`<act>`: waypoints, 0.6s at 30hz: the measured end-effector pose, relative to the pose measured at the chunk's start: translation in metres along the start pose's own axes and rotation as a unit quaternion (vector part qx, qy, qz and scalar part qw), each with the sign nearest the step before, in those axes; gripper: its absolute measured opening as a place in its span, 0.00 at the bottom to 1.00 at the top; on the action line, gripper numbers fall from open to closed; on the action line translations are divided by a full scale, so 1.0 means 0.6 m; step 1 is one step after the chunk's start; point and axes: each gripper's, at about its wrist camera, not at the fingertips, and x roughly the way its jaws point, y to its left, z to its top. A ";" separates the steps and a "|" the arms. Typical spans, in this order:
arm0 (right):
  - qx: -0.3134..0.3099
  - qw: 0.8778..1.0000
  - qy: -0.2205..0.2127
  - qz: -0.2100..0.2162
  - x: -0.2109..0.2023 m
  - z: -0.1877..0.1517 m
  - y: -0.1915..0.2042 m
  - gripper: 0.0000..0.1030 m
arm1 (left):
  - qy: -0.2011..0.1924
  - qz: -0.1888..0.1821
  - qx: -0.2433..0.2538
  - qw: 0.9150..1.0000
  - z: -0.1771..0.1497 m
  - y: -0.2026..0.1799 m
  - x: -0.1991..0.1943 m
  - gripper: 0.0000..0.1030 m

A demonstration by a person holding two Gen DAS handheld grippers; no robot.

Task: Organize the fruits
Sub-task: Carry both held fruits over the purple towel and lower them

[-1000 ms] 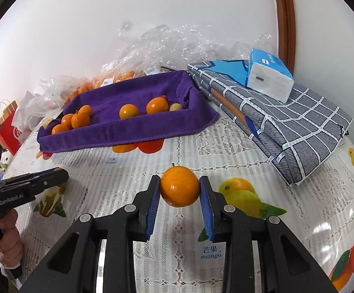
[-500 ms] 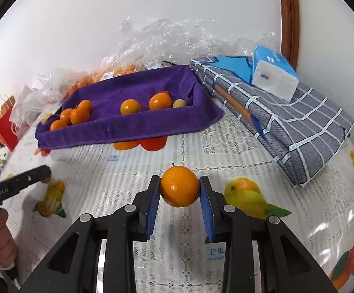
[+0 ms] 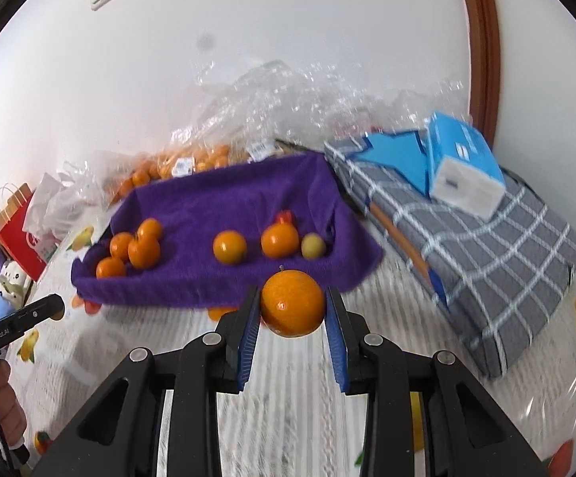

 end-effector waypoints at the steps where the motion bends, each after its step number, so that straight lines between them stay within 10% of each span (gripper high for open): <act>1: -0.001 1.000 -0.002 0.000 0.002 0.008 0.002 0.31 | -0.001 0.001 0.000 1.000 0.009 0.000 0.003 0.26; 18: 0.005 1.000 0.020 0.013 0.109 0.061 0.026 0.31 | 0.023 -0.017 0.008 1.000 0.086 -0.035 0.104 0.26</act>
